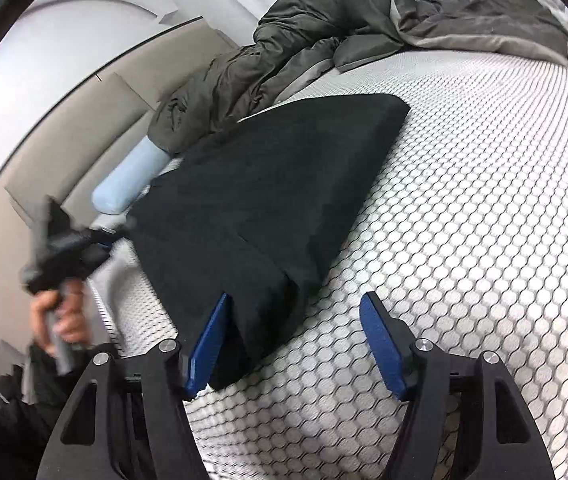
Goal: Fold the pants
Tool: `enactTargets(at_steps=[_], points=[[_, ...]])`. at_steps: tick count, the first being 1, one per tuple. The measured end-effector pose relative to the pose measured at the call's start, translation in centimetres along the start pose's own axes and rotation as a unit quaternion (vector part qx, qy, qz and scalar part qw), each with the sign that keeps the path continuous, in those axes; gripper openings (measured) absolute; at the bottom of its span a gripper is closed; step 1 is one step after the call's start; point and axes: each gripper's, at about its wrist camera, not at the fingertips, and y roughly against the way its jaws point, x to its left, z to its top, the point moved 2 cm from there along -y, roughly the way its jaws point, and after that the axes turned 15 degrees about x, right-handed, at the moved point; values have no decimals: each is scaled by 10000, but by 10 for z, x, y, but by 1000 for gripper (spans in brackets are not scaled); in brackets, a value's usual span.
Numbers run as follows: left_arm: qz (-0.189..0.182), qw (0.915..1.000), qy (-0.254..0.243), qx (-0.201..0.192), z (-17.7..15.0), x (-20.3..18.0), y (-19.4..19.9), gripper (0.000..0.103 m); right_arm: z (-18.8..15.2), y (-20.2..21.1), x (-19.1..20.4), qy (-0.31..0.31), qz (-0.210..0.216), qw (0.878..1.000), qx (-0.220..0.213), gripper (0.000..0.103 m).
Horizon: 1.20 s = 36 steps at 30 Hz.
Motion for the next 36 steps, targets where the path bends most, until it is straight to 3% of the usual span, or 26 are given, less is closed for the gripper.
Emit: enactTargets(at_steps=[2,4,7,9,11,14,17,20,21,24,26,33,36], points=[[-73,9999,54,80,-3,6,-4,11,-3,-1,3,-21,173,9998,33,69],[117,9996,-249,-26,-10,-7,4,22,-7,0,6,-18,446,9990,20,69],[35,9981,-620,-30,-26,-32,12,40,-5,-3,11,-36,918,9958,60,68],[-46,9960,-888,31,-38,-54,9,43,-3,-9,11,-154,968,9951,143,54],[-181,9932,-1138,134,-47,-78,2,46,-1,-16,8,-413,982,9940,250,25],[-243,9889,-1408,412,-55,-116,-25,49,-6,-15,7,-614,939,9932,302,9],[-477,9796,-1698,962,-75,-142,-57,49,-20,-12,29,-129,582,9976,340,8],[-660,9721,-1919,1178,-93,-157,-71,49,-32,-17,48,354,378,9972,543,12],[-734,9698,-1991,1202,-99,-160,-72,49,-33,-15,46,348,433,9970,530,14],[-1150,9650,-2011,1231,-110,-165,-67,49,-32,4,29,-27,635,9977,239,32],[-1363,9630,-2028,1138,-118,-166,-62,49,-31,13,19,-275,728,9970,34,35],[-1038,9545,-2608,1003,-145,-188,-67,49,-36,16,17,-416,625,9972,-1,35],[-902,9554,-2594,1086,-147,-192,-80,49,-30,10,25,-378,600,9975,18,36]])
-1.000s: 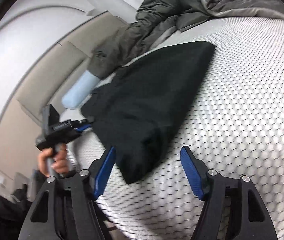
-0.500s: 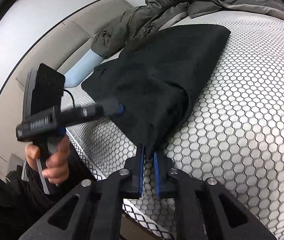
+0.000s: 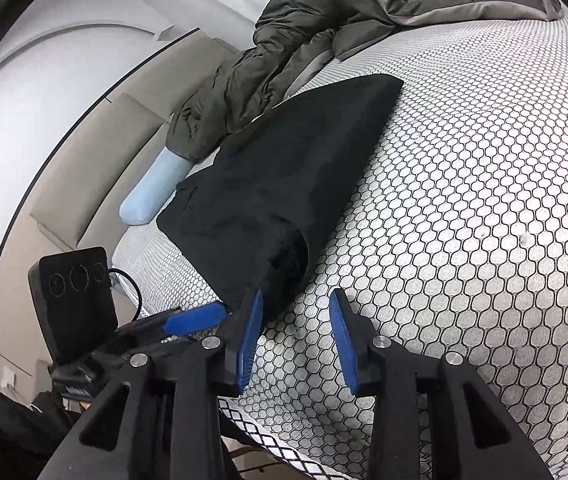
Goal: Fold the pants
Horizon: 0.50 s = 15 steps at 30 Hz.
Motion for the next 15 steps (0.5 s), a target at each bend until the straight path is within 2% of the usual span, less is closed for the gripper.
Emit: enactTargets(at_steps=[4,7,12,15], points=[[-15,9998,169,-73,2,7,-3,49,-2,3,-8,-9,11,10000,-2,36],[3,9997,119,-233,3,5,2,49,-4,6,-11,0,-4,10000,2,36],[-244,9983,462,-253,18,14,-12,49,-6,10,-14,-3,-23,10000,-17,36],[-373,9964,636,-418,27,15,-21,49,-6,13,-18,-43,-16,10000,-56,36]])
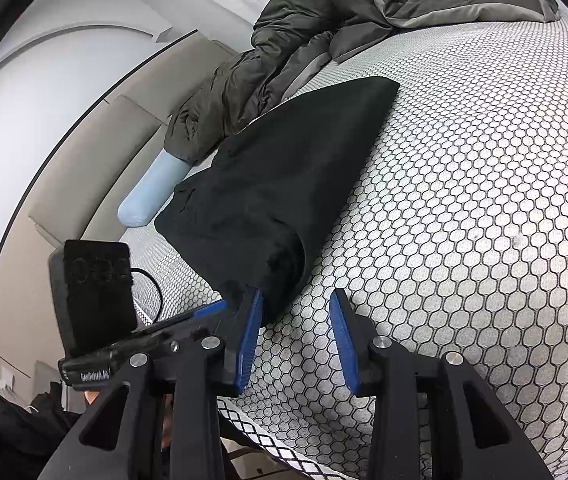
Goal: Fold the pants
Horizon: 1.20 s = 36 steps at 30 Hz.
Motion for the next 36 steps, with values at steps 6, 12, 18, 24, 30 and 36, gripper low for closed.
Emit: enactTargets(at_steps=[6,12,18,24,30,36], points=[[385,9989,-187,-193,1,3,-12,4,7,7,-19,-384,197,9988,-232,36],[631,9965,-533,-137,-5,-3,-12,2,31,-4,-33,-763,743,9940,-245,36],[542,9972,-513,0,-4,5,-15,0,61,-17,-38,-917,772,9926,-214,11],[552,9969,-556,63,-5,10,-14,0,75,-10,-39,-1112,576,9901,-634,9],[626,9964,-574,36,-14,10,-8,1,50,-4,-24,-897,881,9917,-277,49],[740,9951,-650,20,-18,7,-7,1,38,-27,-20,-776,694,9945,108,20]])
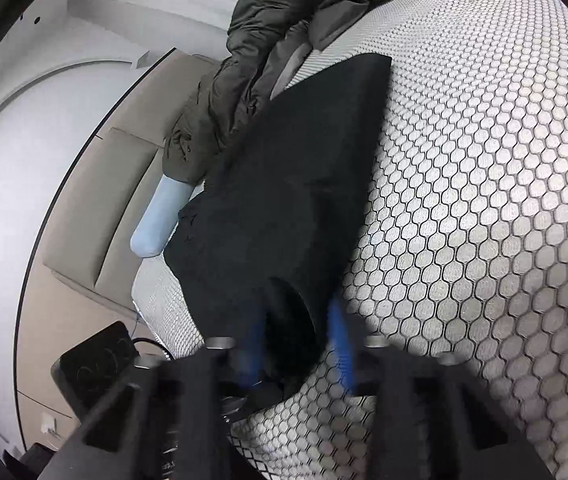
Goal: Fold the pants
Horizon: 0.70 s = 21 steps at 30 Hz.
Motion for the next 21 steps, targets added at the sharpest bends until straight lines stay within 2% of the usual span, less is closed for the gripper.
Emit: enactTargets(at_steps=[1,2,7,9,13,16,18,19,21], points=[[4,10000,-18,6,0,-1,0,1,2,-1,-1,-65,49,10000,-42,12],[14,10000,-38,17,-3,-2,2,1,6,-1,-2,-101,40,9999,-97,10],[64,9998,-144,119,-10,-5,1,0,22,3,-8,-375,62,9984,-424,10],[22,9999,-131,109,-11,-5,6,0,24,10,-11,-535,98,9969,-564,14],[-83,10000,34,18,-14,3,29,1,-1,22,-10,-604,315,9967,-438,35],[-112,9998,59,-169,-12,6,50,1,-19,15,2,-375,426,9981,-257,37],[-95,9994,63,-328,-5,8,62,1,-27,7,9,-209,221,9992,-262,20],[-34,9993,61,-374,-1,9,65,2,-29,4,11,-190,143,9994,-249,4],[109,9989,110,-449,8,14,69,4,-39,2,14,-138,84,9996,-238,2]])
